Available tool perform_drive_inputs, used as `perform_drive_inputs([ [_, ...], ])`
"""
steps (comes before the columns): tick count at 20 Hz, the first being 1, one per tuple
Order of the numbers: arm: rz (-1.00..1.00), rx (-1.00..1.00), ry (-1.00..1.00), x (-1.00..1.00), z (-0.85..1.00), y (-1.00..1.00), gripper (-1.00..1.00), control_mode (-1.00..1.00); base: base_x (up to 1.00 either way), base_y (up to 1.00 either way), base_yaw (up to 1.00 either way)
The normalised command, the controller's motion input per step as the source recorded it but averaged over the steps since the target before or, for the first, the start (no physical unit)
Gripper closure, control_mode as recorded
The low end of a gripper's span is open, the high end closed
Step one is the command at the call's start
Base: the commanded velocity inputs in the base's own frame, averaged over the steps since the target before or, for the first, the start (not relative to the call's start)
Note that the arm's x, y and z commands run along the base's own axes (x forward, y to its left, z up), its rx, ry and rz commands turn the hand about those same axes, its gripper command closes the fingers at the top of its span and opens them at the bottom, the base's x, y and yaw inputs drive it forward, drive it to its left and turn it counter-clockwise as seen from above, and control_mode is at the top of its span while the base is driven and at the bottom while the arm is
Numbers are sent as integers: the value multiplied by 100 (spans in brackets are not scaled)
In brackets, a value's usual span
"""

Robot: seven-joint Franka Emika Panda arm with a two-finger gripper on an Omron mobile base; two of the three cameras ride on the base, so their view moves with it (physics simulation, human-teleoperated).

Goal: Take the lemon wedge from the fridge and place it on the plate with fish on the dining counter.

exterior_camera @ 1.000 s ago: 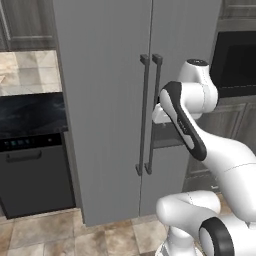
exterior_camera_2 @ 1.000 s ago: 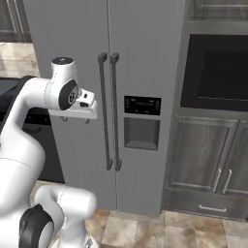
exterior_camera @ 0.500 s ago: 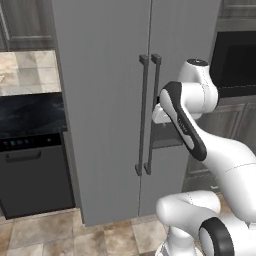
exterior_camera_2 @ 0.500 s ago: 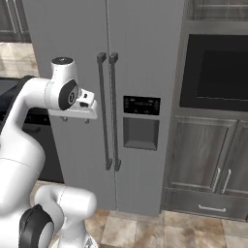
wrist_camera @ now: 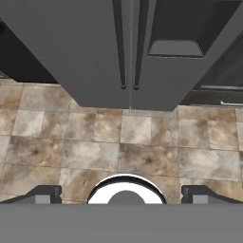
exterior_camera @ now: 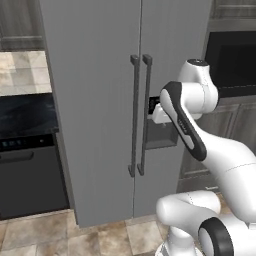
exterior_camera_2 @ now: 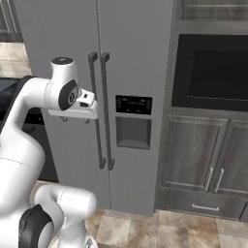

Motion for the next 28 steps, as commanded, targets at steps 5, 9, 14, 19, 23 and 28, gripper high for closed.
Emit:
perform_drive_inputs([
  [5,0,0,0,0,0,0,-100,100,0,-4,0],
  [9,0,0,0,0,0,0,-100,100,1,0,0],
  [14,0,0,0,0,0,0,-100,100,1,-8,0],
  [19,0,0,0,0,0,0,-100,100,0,-39,3],
  [23,0,0,0,0,0,0,-100,100,0,-22,3],
  [28,0,0,0,0,0,0,-100,100,0,-4,0],
])
